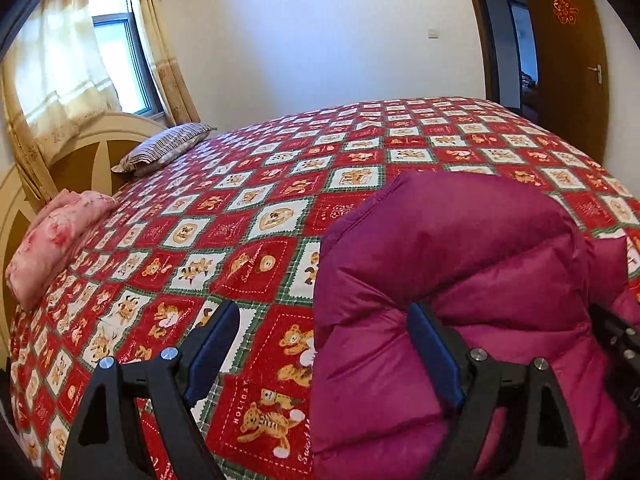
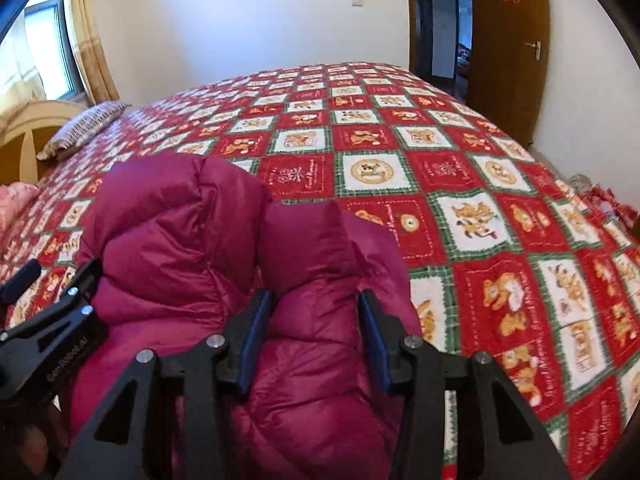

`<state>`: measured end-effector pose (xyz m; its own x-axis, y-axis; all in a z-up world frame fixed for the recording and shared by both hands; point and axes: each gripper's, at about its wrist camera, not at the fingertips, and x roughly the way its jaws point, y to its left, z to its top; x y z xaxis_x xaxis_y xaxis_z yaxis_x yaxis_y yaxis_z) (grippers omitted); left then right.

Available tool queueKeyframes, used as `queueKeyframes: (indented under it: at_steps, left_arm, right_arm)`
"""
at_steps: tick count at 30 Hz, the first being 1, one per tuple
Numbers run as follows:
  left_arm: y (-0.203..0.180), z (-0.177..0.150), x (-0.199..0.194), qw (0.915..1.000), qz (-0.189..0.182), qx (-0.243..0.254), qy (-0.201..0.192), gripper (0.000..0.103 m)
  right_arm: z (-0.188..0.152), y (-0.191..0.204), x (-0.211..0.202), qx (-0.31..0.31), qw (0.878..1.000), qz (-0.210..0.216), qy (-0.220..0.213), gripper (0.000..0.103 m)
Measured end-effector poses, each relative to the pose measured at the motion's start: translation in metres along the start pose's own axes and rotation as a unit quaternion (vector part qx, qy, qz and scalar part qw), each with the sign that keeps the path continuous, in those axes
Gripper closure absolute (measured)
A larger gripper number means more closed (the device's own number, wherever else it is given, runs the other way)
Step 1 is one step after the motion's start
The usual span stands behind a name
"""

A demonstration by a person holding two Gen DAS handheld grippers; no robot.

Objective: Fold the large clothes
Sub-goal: 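Grasp the folded jacket bundle with the right gripper while the left gripper holds it, then lift the magenta jacket bundle with both grippers and roll it over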

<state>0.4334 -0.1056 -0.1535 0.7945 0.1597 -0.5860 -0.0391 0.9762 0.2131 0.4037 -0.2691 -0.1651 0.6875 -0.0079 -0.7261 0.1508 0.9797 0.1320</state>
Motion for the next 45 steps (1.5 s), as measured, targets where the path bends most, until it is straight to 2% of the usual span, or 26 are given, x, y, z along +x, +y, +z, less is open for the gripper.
queueKeyframes:
  at_steps: [3,7,45]
  left_arm:
    - [0.006,-0.008,0.004,0.9998,-0.009,-0.014,-0.012,0.016]
    - [0.01,-0.011,0.008,0.9993,-0.021,-0.031,-0.01,0.015]
    - [-0.004,-0.019,0.026,0.9998,-0.015,-0.007,0.007,0.013]
  right_arm:
    - [-0.003,-0.003,0.004,0.007,1.0,0.009,-0.007,0.054]
    - [-0.006,-0.005,0.01,0.014,1.0,0.016,-0.008,0.053]
    - [-0.013,-0.01,0.031,0.029,0.999,0.03,0.014,0.052]
